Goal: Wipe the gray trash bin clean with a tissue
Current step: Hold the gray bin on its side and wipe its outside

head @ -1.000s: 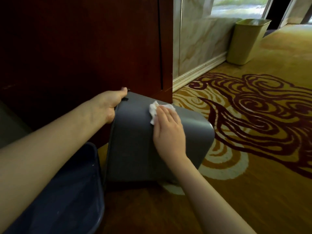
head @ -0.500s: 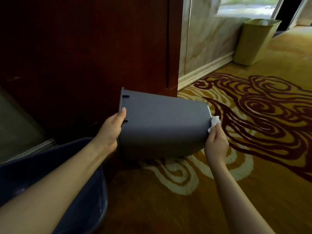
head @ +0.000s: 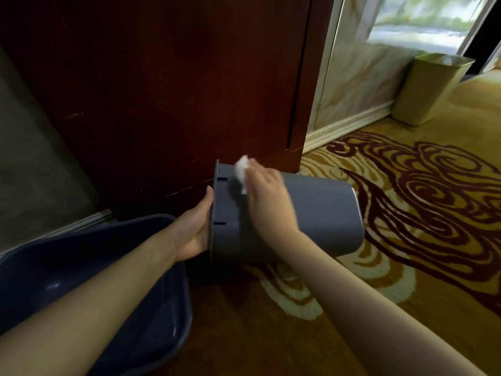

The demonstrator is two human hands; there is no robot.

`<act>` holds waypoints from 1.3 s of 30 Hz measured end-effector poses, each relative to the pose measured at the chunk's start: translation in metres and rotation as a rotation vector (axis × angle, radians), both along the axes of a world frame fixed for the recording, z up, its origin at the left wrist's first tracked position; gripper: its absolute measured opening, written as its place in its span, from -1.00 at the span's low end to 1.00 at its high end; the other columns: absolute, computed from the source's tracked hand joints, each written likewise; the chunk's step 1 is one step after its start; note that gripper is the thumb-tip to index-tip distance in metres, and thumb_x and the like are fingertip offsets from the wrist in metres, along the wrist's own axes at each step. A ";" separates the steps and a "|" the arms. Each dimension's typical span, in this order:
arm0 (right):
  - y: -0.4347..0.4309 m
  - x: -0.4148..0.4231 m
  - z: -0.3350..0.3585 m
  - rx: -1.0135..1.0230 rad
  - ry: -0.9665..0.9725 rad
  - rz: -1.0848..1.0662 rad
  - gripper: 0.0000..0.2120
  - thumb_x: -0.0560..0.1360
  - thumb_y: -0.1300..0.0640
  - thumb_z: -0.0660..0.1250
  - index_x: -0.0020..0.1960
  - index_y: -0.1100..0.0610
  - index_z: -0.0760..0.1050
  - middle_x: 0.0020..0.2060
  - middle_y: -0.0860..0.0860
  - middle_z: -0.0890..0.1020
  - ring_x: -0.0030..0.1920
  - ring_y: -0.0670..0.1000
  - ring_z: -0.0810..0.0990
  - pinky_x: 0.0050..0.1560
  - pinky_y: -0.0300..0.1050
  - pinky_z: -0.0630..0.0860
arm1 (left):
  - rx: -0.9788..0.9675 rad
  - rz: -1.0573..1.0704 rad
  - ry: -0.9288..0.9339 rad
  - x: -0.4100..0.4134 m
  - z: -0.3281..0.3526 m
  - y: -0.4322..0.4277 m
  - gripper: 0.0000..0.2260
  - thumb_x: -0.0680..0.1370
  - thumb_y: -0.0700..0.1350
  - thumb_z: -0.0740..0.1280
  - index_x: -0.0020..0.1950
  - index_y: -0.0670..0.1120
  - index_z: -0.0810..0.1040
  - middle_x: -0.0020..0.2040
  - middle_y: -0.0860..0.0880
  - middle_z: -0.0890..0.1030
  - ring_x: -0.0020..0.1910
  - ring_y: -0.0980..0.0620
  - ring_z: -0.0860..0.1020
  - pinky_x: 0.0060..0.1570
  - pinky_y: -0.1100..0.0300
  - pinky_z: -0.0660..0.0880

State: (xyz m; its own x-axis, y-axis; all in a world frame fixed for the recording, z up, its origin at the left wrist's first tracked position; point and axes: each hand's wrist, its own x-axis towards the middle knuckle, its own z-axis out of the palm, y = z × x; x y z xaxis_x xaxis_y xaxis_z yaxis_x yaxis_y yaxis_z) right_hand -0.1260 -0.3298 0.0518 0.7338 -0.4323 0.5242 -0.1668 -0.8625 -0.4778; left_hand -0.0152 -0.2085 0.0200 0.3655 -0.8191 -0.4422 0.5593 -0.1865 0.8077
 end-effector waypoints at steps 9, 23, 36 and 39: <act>0.028 0.017 -0.023 -0.157 0.284 0.072 -0.43 0.52 0.24 0.20 0.49 0.15 0.12 0.49 0.09 0.20 0.48 0.08 0.09 0.43 -0.02 0.10 | -0.073 0.132 0.058 0.013 0.009 -0.014 -0.50 0.54 0.25 0.03 0.08 -0.07 0.57 -0.05 -0.12 0.71 -0.08 -0.01 0.68 -0.29 0.15 0.60; -0.038 -0.058 -0.048 0.013 0.201 -0.441 -0.57 0.61 0.09 0.05 0.48 0.07 0.19 0.44 -0.01 0.33 0.47 -0.01 0.16 0.44 -0.06 0.12 | -0.037 0.251 -0.054 -0.007 0.030 -0.027 -0.62 0.58 0.13 0.09 0.00 -0.11 0.55 -0.06 -0.11 0.64 -0.07 -0.05 0.61 -0.21 0.07 0.51; -0.046 -0.091 -0.039 0.025 -0.079 -0.491 -0.82 0.54 0.17 0.13 0.07 0.09 0.47 -0.04 0.04 0.58 0.06 0.06 0.54 -0.01 -0.17 0.35 | -0.114 0.157 -0.022 -0.008 0.022 -0.015 -0.63 0.59 0.13 0.08 0.05 -0.08 0.55 -0.16 -0.03 0.73 -0.14 0.02 0.69 -0.29 0.12 0.58; 0.029 -0.051 -0.045 -0.127 0.064 -0.105 -0.61 0.49 0.15 0.15 0.31 0.08 0.39 0.21 0.05 0.55 0.22 0.04 0.46 0.20 -0.13 0.33 | -0.124 0.161 -0.001 -0.008 0.023 -0.019 -0.60 0.60 0.13 0.05 0.00 -0.12 0.55 -0.24 -0.06 0.73 -0.23 0.02 0.69 -0.33 0.17 0.60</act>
State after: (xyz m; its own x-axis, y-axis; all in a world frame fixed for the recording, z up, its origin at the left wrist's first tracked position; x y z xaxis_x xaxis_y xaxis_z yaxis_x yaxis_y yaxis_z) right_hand -0.1768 -0.3007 0.0064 0.7214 -0.4416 0.5335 -0.2858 -0.8915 -0.3515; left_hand -0.0229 -0.2270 0.0433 0.4965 -0.7982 -0.3410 0.5727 0.0060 0.8198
